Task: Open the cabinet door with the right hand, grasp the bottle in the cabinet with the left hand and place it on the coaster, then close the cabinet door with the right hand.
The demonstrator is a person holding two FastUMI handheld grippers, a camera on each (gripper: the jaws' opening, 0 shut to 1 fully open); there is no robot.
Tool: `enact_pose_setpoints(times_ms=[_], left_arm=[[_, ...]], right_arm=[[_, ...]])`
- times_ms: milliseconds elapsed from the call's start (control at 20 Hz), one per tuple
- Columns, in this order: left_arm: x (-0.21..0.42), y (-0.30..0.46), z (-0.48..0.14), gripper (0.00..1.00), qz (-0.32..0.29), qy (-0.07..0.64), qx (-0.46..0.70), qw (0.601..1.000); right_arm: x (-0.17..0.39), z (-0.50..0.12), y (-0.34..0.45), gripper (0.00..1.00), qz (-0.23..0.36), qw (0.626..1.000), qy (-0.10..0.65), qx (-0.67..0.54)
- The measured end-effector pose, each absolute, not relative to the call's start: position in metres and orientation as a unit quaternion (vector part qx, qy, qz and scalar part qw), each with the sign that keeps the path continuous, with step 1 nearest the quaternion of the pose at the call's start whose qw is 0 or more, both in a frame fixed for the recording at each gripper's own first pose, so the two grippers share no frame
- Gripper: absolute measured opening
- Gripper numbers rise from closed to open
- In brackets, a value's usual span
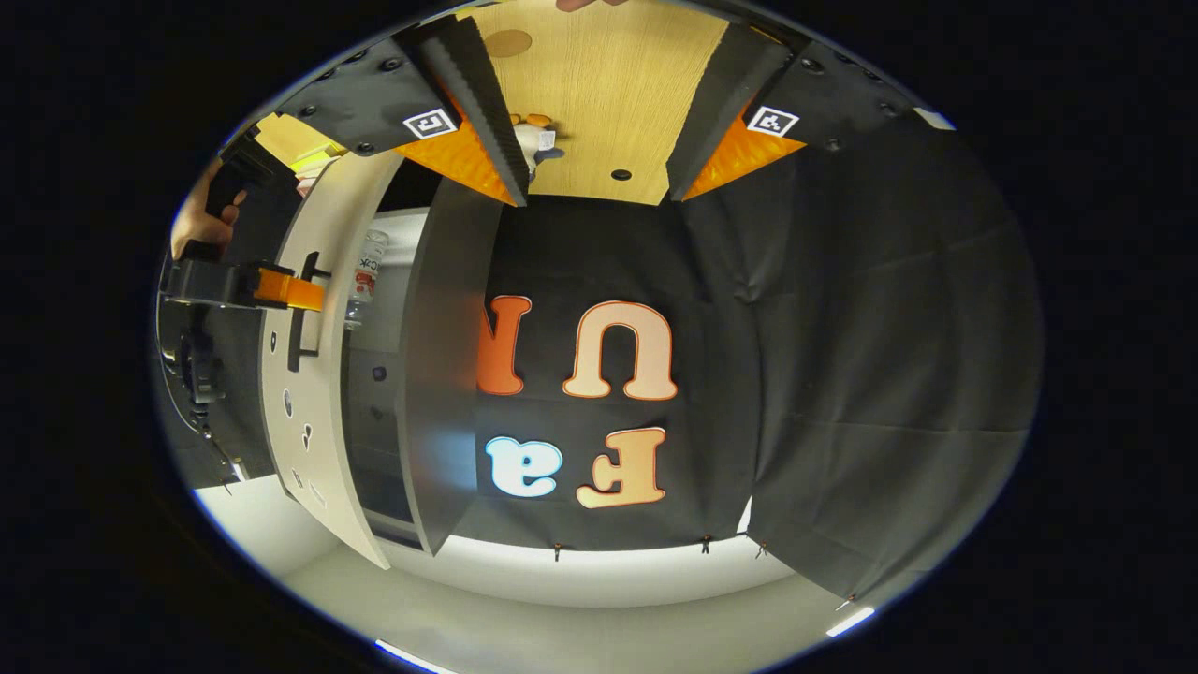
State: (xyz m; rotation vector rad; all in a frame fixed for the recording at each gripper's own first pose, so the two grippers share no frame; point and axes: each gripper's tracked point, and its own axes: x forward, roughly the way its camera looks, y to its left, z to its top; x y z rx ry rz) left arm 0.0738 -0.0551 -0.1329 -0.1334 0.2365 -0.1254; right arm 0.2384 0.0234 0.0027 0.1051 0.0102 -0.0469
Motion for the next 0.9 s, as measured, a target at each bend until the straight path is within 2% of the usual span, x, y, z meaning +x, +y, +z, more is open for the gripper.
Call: enact_pose_setpoints(times_ms=[200, 250, 450, 550, 700, 750, 800, 850, 900], left_arm=[[0.063, -0.066, -0.135, 0.94, -0.085, 0.121, -0.067, 0.987], [0.060, -0.071, -0.135, 0.96, -0.092, 0.121, -0.066, 0.986], [0.051, -0.090, -0.133, 0.94, -0.117, 0.123, -0.065, 0.983], [0.050, -0.099, -0.133, 0.99, -0.128, 0.123, -0.063, 0.982], [0.049, -0.116, -0.134, 0.94, -0.146, 0.127, -0.066, 0.979], [0.048, -0.123, -0.135, 0.96, -0.151, 0.130, -0.067, 0.978], [0.048, -0.129, -0.134, 0.99, -0.157, 0.130, -0.070, 0.977], [0.049, -0.137, -0.132, 0.97, -0.163, 0.129, -0.072, 0.975], [0.049, -0.143, -0.130, 0.99, -0.170, 0.127, -0.073, 0.975]], right_arm=[[0.186, -0.003, -0.010, 0.19, -0.047, 0.997, 0.004, 0.058], [0.175, -0.004, -0.017, 0.21, -0.053, 0.997, 0.005, 0.058], [0.143, -0.005, -0.046, 0.18, -0.077, 0.995, 0.008, 0.056], [0.131, -0.008, -0.062, 0.18, -0.093, 0.994, 0.008, 0.051], [0.107, -0.009, -0.090, 0.12, -0.113, 0.992, 0.008, 0.059], [0.102, -0.010, -0.099, 0.17, -0.122, 0.991, 0.009, 0.058], [0.090, -0.013, -0.113, 0.14, -0.132, 0.990, 0.010, 0.053], [0.081, -0.014, -0.126, 0.17, -0.142, 0.989, 0.010, 0.050], [0.074, -0.014, -0.138, 0.14, -0.148, 0.988, 0.010, 0.052]])
